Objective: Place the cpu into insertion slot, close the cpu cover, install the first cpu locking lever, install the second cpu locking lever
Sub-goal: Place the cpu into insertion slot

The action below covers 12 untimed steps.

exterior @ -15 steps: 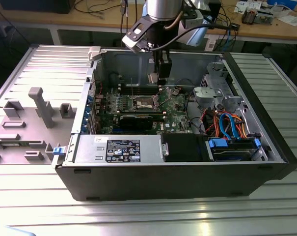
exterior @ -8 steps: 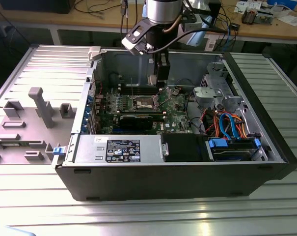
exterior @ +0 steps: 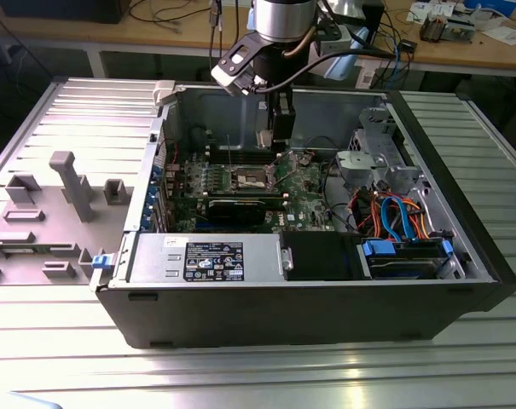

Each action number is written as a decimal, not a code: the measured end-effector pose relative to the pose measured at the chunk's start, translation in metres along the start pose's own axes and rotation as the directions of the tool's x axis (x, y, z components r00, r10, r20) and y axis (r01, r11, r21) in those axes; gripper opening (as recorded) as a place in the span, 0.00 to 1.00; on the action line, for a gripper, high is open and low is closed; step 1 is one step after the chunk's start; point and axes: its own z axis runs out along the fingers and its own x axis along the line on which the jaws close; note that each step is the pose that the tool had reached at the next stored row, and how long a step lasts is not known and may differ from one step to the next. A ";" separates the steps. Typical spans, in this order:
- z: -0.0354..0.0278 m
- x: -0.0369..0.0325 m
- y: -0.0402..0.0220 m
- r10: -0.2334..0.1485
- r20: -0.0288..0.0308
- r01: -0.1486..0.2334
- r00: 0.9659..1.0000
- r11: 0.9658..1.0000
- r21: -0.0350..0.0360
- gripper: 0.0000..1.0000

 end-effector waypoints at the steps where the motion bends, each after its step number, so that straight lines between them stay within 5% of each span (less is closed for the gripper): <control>1: 0.0000 0.0000 0.0000 0.000 0.000 0.000 1.000 1.000 0.000 0.54; 8: 0.0010 0.0005 -0.0001 0.000 0.000 0.000 1.000 1.000 0.000 0.54; 12: 0.0074 0.0017 -0.0005 0.002 0.000 -0.002 1.000 1.000 0.000 0.54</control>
